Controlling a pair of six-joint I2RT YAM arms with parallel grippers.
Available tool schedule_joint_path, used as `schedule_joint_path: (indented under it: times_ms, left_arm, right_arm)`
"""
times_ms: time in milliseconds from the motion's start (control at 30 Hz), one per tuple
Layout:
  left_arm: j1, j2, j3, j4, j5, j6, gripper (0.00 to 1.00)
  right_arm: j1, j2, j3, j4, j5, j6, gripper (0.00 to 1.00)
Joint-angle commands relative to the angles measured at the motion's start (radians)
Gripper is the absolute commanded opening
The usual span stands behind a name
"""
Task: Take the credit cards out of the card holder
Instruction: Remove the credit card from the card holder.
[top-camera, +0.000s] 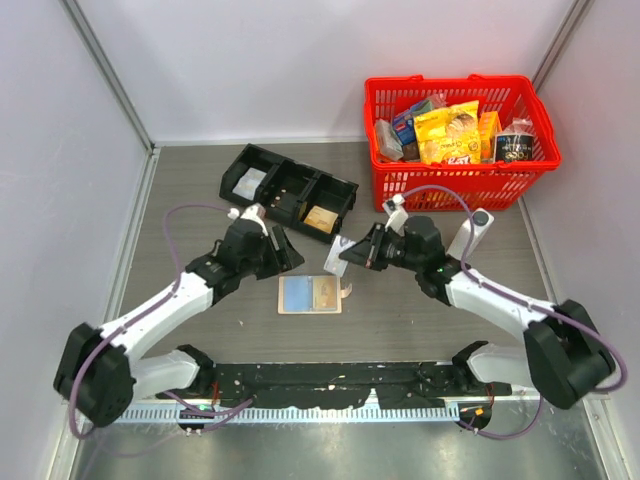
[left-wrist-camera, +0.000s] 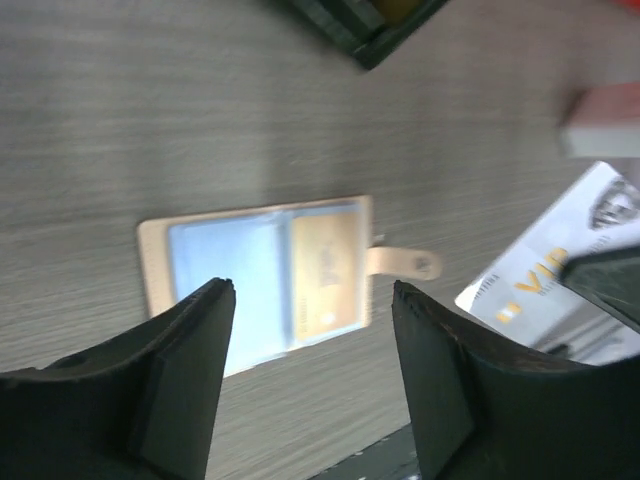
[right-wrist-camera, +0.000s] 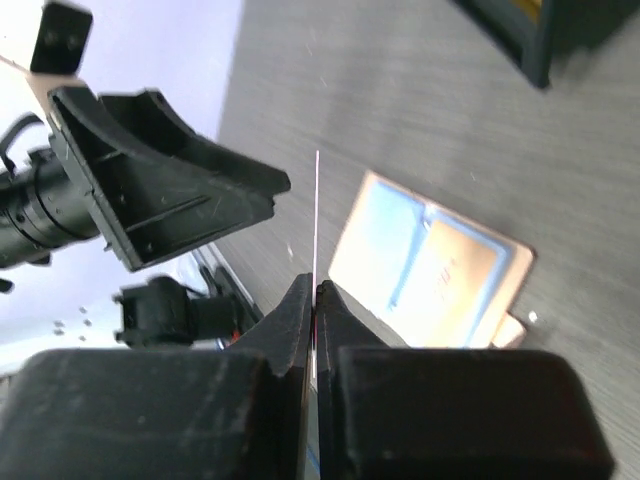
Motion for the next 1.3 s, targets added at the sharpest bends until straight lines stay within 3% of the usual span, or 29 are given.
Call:
schedule_joint_path:
  times_ms: [0, 200, 433, 667, 900, 1067, 1200, 1267]
  left_arm:
    - [0.005, -0.147, 0.049, 0.084, -0.015, -0.043, 0.71]
    - [0.005, -0.279, -0.020, 0.331, 0.085, -0.135, 0.81]
    - [0.005, -0.256, -0.072, 0.589, 0.182, -0.210, 0.80]
    - [-0.015, -0.143, -0.089, 0.819, 0.263, -0.268, 0.69]
    - [-0.047, -0.087, -0.060, 0.853, 0.268, -0.258, 0.59]
    - [-0.049, -0.075, -0.058, 0.873, 0.254, -0.256, 0.48]
    - [-0.049, -0.077, -0.071, 0.911, 0.249, -0.259, 0.22]
    - [-0.047, -0.086, -0.068, 0.876, 0.249, -0.235, 0.11]
  right_arm:
    - [0.018, -0.147, -0.047, 0.258, 0.197, 0.093, 0.01]
    - [0.058, -0.219, -0.089, 0.463, 0.337, 0.114, 0.01]
    - [0.069, -0.192, -0.096, 0.618, 0.308, 0.169, 0.01]
    - [0.072, -0.144, -0.095, 0.698, 0.253, 0.220, 0.01]
    - [0.075, -0.098, -0.102, 0.782, 0.232, 0.257, 0.01]
    - [0.081, -0.072, -0.107, 0.816, 0.221, 0.274, 0.01]
    - [0.092, -0.063, -0.107, 0.811, 0.212, 0.269, 0.01]
    - [0.087, -0.069, -0.107, 0.788, 0.204, 0.263, 0.08]
